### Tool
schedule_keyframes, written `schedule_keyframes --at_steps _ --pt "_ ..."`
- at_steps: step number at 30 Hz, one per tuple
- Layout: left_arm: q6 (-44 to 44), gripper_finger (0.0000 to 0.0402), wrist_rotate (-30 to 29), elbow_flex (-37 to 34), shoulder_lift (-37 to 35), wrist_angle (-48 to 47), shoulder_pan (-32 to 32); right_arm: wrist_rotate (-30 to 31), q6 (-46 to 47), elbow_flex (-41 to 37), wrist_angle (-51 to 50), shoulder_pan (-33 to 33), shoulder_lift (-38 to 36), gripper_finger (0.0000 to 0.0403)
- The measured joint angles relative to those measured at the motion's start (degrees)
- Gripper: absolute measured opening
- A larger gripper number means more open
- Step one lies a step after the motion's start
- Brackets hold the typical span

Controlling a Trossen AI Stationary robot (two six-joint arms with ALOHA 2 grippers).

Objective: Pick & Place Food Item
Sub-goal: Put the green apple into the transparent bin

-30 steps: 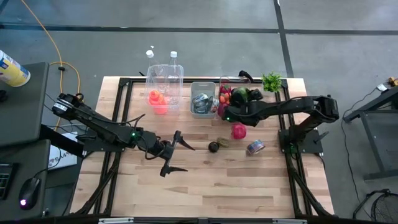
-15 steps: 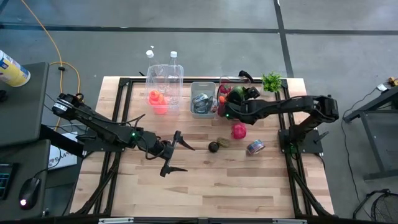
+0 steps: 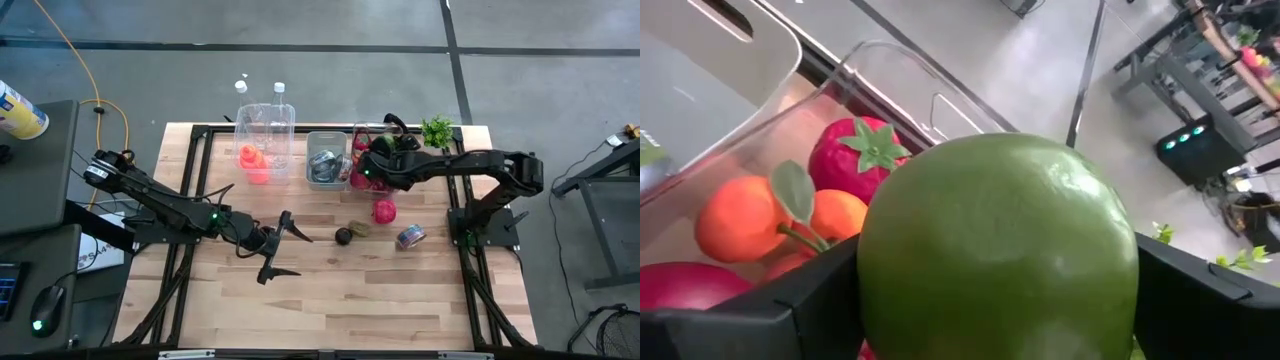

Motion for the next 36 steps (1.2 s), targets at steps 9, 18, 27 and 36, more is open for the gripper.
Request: schedule_keyframes --at_steps 9,18,27,36 --pt "0.0 0.0399 0.0 0.0 0.0 0.0 0.0 -2.4 0.3 0.0 0.9 -1.9 0.0 0.0346" --pt "0.0 0.0399 0.0 0.0 0.0 0.0 0.0 -8.6 -2.2 0.0 1.7 -3.9 0.0 0.0346" --pt "0.0 0.0399 0.0 0.0 0.0 0.0 0.0 -11.1 -4.5 0.0 5.7 -3.9 0.0 0.0346" --pt "0.0 0.0399 0.0 0.0 0.0 0.0 0.0 -15.5 -4.4 0.0 6.4 -3.9 0.0 0.0346"
